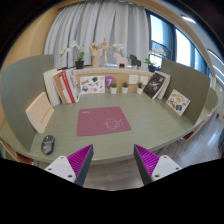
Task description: Arrange mouse
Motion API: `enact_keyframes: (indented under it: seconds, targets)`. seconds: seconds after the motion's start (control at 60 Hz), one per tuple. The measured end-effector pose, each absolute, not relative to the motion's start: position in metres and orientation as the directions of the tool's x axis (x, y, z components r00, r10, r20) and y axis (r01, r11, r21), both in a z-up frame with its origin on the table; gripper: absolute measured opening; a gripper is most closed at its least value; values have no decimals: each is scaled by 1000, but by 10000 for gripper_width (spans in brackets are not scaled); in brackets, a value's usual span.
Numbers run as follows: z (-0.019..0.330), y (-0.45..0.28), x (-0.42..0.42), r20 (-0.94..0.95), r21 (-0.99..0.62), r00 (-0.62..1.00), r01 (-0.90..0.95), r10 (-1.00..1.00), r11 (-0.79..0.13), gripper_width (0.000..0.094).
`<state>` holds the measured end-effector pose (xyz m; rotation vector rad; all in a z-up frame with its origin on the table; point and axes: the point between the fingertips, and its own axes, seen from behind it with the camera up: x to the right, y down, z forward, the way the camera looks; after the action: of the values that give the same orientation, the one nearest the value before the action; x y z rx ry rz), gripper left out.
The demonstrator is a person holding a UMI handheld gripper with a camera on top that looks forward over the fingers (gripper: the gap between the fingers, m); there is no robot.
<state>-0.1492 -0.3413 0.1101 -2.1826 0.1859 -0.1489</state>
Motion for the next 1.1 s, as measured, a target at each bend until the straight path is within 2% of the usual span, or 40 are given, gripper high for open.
enact_keyframes:
  seconds: [0.133,0.3,0.483,0.783,0.867,0.917,0.967,1.1]
  targets:
    - [66,-348,-230,8,-783,995,-57,-101,-620,818]
    - [30,-348,-327,-47,-750,999,-19,26,-661,828]
    - [13,-322,-405,-89,-749,989,13,119,-663,830]
    - [-7,-258,-437,-78,-764,986,36,147,-645,809]
    - [-9,-246,-435,-41,-763,989,60,141,-644,749]
    - [-9,-240,-434,-14,-768,991,75,135,-636,661]
    - [-10,-236,-434,-17,-775,992,65,124,-628,501]
    - [-12,-236,-432,-13,-771,994,60,110,-635,381]
